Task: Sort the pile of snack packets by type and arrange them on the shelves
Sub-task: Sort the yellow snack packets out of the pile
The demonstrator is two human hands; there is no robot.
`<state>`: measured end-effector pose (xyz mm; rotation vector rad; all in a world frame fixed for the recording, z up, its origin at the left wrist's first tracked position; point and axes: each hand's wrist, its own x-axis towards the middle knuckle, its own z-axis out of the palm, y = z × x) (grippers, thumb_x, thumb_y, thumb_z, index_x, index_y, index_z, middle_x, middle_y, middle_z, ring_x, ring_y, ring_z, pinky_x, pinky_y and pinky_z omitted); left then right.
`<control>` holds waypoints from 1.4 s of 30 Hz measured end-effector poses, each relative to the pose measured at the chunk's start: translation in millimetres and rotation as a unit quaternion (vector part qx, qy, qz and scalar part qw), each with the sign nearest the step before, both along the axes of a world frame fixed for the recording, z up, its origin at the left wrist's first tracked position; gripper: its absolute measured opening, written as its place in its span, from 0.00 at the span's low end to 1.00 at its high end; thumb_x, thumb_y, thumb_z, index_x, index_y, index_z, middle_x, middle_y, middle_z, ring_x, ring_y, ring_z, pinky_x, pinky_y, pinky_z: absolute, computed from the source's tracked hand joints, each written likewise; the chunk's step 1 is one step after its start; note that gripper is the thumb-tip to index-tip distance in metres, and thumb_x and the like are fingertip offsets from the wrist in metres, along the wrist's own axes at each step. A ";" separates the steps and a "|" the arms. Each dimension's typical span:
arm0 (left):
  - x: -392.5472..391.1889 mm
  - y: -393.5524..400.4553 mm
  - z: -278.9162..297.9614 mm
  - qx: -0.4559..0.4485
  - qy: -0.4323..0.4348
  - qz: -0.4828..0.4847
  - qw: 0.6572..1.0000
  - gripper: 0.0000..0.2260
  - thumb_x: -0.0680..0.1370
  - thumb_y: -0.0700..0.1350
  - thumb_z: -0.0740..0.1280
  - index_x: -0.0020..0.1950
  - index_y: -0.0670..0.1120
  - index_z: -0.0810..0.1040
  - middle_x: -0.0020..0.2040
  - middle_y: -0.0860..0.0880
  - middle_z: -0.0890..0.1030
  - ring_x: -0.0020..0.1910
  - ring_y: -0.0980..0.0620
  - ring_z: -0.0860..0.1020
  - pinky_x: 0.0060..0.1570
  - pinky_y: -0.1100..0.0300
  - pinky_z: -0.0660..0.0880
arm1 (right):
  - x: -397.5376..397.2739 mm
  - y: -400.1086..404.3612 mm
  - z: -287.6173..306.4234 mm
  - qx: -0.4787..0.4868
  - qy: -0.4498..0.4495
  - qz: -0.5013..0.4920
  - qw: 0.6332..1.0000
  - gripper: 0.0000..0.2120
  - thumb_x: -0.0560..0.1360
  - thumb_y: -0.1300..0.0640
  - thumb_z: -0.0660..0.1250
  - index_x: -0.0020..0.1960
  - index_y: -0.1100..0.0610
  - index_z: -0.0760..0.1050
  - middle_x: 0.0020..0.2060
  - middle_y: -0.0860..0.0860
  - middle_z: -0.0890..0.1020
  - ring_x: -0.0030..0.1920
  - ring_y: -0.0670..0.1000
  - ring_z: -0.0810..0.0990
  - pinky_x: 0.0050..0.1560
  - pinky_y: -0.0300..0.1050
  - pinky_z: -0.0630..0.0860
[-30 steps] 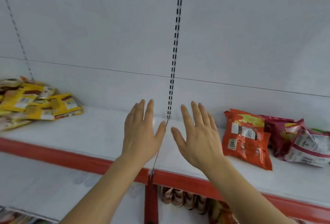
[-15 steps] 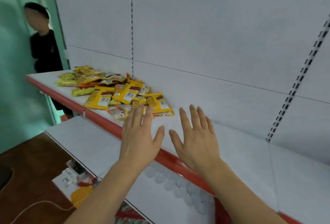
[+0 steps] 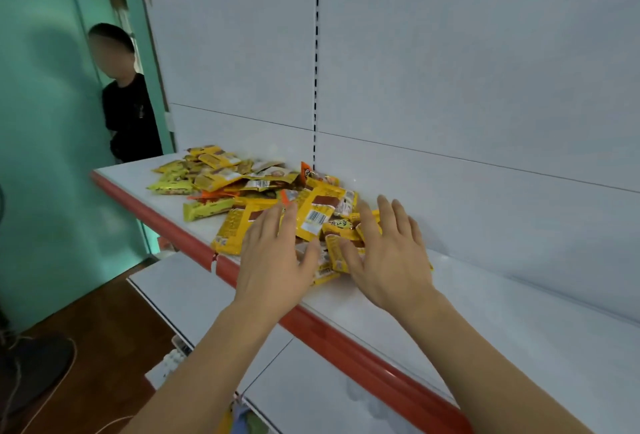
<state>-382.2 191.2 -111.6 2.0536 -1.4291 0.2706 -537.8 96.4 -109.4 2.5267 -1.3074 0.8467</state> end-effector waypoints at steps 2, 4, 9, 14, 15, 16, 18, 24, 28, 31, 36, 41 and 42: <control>9.0 -14.1 -4.4 0.012 -0.003 -0.025 1.000 0.34 0.80 0.62 0.53 0.83 0.48 0.57 0.82 0.45 0.61 0.82 0.44 0.56 0.79 0.45 0.57 | 3.9 -15.3 -3.8 0.025 0.023 -0.026 0.999 0.39 0.77 0.32 0.43 0.79 0.54 0.60 0.77 0.61 0.64 0.77 0.64 0.60 0.75 0.62 0.61; 18.6 -28.5 -7.8 0.023 -0.003 -0.052 0.998 0.32 0.82 0.62 0.53 0.84 0.49 0.55 0.83 0.46 0.59 0.82 0.45 0.55 0.80 0.45 0.56 | 7.8 -27.4 -5.5 0.048 0.039 -0.058 0.996 0.41 0.75 0.32 0.40 0.80 0.53 0.56 0.78 0.60 0.60 0.78 0.63 0.56 0.76 0.61 0.58; 43.0 -64.0 -11.4 0.058 -0.009 -0.136 0.989 0.30 0.85 0.60 0.55 0.84 0.49 0.54 0.84 0.46 0.56 0.83 0.46 0.53 0.80 0.46 0.54 | 15.6 -39.4 -12.3 0.094 0.060 -0.133 0.985 0.37 0.79 0.33 0.51 0.80 0.52 0.51 0.80 0.58 0.55 0.79 0.60 0.52 0.78 0.58 0.54; 51.6 -86.2 -11.9 0.084 -0.051 -0.231 0.968 0.28 0.85 0.59 0.52 0.83 0.49 0.56 0.83 0.48 0.56 0.83 0.46 0.51 0.81 0.48 0.51 | 17.2 -29.0 -15.7 0.136 0.041 -0.214 0.967 0.37 0.79 0.33 0.52 0.81 0.51 0.48 0.80 0.57 0.54 0.80 0.59 0.49 0.79 0.56 0.52; 51.5 -89.8 -12.5 0.086 -0.062 -0.246 0.963 0.28 0.85 0.60 0.52 0.83 0.49 0.58 0.83 0.49 0.58 0.82 0.46 0.52 0.81 0.47 0.52 | 17.4 -27.6 -15.1 0.140 0.042 -0.223 0.964 0.37 0.79 0.33 0.52 0.81 0.51 0.48 0.80 0.56 0.53 0.80 0.59 0.49 0.78 0.56 0.52; 51.4 -93.0 -13.5 0.092 -0.071 -0.259 0.959 0.28 0.85 0.61 0.52 0.82 0.49 0.61 0.83 0.49 0.59 0.82 0.46 0.52 0.81 0.47 0.52 | 18.0 -26.7 -13.9 0.147 0.043 -0.229 0.961 0.38 0.79 0.33 0.53 0.81 0.51 0.47 0.80 0.56 0.54 0.80 0.58 0.49 0.78 0.56 0.52; 50.8 -98.9 -16.4 0.114 -0.077 -0.282 0.950 0.27 0.85 0.62 0.51 0.79 0.49 0.67 0.81 0.50 0.63 0.82 0.46 0.53 0.80 0.47 0.52 | 19.3 -30.4 -12.2 0.167 0.039 -0.233 0.957 0.39 0.78 0.33 0.55 0.81 0.51 0.47 0.80 0.55 0.55 0.80 0.58 0.51 0.78 0.56 0.54; 50.5 -108.8 -22.3 0.145 -0.120 -0.311 0.932 0.24 0.85 0.62 0.51 0.69 0.50 0.77 0.69 0.52 0.76 0.74 0.48 0.64 0.77 0.49 0.57 | 19.2 -58.7 -12.0 0.272 0.006 -0.234 0.933 0.39 0.72 0.31 0.62 0.77 0.48 0.59 0.70 0.51 0.72 0.72 0.57 0.67 0.70 0.56 0.67; 51.8 -111.6 -15.1 0.139 -0.124 -0.315 0.931 0.23 0.85 0.61 0.54 0.69 0.49 0.77 0.67 0.51 0.77 0.72 0.48 0.67 0.75 0.50 0.60 | 16.9 -61.3 -8.5 0.242 -0.016 -0.250 0.937 0.31 0.71 0.34 0.66 0.70 0.47 0.70 0.59 0.51 0.77 0.61 0.56 0.75 0.58 0.49 0.74; 51.1 -112.6 -8.4 0.111 -0.089 -0.315 0.938 0.22 0.85 0.58 0.56 0.75 0.48 0.72 0.72 0.51 0.74 0.74 0.49 0.67 0.75 0.53 0.62 | 9.9 -52.2 -4.0 0.186 -0.064 -0.258 0.946 0.30 0.71 0.36 0.68 0.68 0.48 0.73 0.57 0.52 0.77 0.58 0.56 0.77 0.54 0.49 0.76; 37.1 -114.8 8.4 0.074 0.175 -0.342 0.920 0.27 0.84 0.61 0.57 0.80 0.49 0.64 0.73 0.51 0.75 0.71 0.50 0.74 0.71 0.49 0.71 | 12.0 -26.7 4.6 0.054 -0.170 -0.211 0.961 0.25 0.71 0.40 0.73 0.65 0.50 0.78 0.57 0.50 0.80 0.55 0.54 0.80 0.52 0.47 0.77; 24.5 -109.7 23.5 -0.011 0.500 -0.303 0.811 0.18 0.82 0.54 0.67 0.67 0.48 0.71 0.55 0.49 0.83 0.53 0.49 0.83 0.54 0.46 0.82 | 46.0 6.0 5.0 -0.021 -0.204 -0.086 0.975 0.18 0.78 0.42 0.62 0.61 0.51 0.80 0.55 0.46 0.81 0.51 0.48 0.81 0.48 0.43 0.77; 27.1 -109.7 24.6 -0.030 0.492 -0.292 0.819 0.18 0.83 0.51 0.67 0.71 0.48 0.70 0.59 0.49 0.82 0.57 0.49 0.82 0.57 0.47 0.81 | 47.3 9.9 3.1 -0.023 -0.211 -0.070 0.975 0.18 0.80 0.44 0.59 0.61 0.51 0.80 0.56 0.45 0.81 0.53 0.47 0.80 0.50 0.41 0.76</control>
